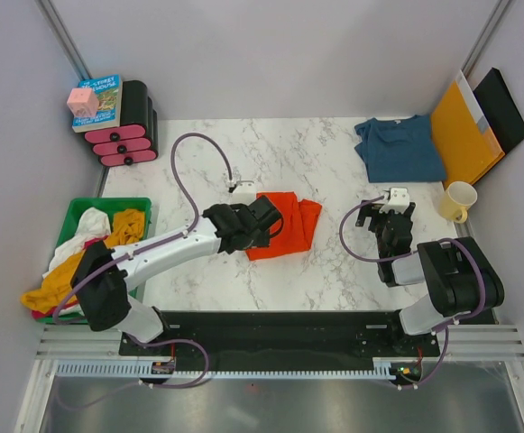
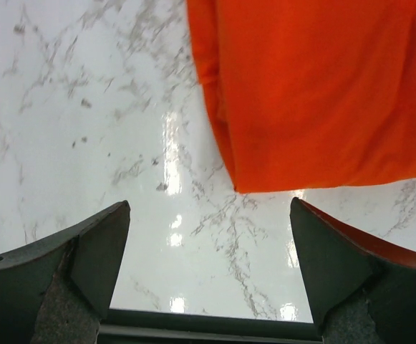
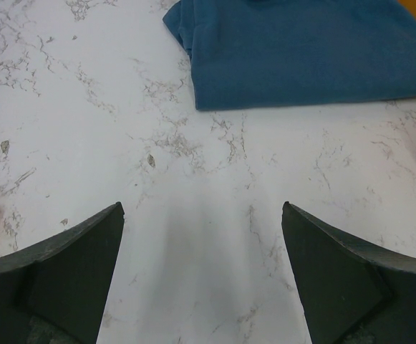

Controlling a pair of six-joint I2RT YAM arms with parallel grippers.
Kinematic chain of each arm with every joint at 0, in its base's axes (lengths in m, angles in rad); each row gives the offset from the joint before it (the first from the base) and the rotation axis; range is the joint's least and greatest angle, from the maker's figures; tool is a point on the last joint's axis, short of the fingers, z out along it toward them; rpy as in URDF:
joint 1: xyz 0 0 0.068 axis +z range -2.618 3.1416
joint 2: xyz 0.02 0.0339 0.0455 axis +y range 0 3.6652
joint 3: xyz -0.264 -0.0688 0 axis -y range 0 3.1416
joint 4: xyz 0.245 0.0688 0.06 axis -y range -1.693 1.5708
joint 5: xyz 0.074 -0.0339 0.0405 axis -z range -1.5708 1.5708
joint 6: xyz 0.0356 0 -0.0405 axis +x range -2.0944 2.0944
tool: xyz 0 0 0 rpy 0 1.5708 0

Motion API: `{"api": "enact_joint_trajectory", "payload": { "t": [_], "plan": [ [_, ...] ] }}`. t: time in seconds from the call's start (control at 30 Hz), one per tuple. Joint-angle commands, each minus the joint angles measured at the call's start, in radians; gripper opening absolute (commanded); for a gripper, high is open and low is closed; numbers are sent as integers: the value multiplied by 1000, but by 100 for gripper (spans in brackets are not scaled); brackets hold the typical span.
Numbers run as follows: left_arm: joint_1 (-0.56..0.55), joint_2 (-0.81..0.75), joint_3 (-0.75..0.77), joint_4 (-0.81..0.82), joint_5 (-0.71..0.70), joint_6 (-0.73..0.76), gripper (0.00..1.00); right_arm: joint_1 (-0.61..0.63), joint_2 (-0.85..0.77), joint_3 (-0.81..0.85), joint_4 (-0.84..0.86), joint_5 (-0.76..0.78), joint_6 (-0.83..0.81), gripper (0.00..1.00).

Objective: Fold and stack the t-shirts
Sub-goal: Fold the tshirt

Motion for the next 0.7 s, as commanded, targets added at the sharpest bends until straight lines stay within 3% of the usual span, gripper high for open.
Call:
{"api": "enact_joint_trajectory", "payload": {
  "t": [0.0,0.07,0.3,0.37,0.47,0.57,0.67],
  "plan": [
    [-14,-121,-50,-138,-47,-304,100,-3,-8,7,45,-74,-1,98],
    [-17,-174,-82,-114,-30,-323,100,-28,-12,10,41,-157,-2,98],
    [-23,-270,-127,-100,-32,-326,100,-36,-11,14,36,-179,-2,98],
    [-26,-270,-127,-126,-64,-379,100,-60,-46,24,13,-361,-59,98],
    [-26,-284,-145,-126,-81,-459,100,-50,-144,192,-350,-449,-111,98],
    [-23,-259,-148,-128,-69,-488,100,-53,-160,362,-577,-348,-12,98],
    [-23,-215,-128,-125,-44,-479,100,-48,-124,620,-1075,-439,-2,98]
  ]
}}
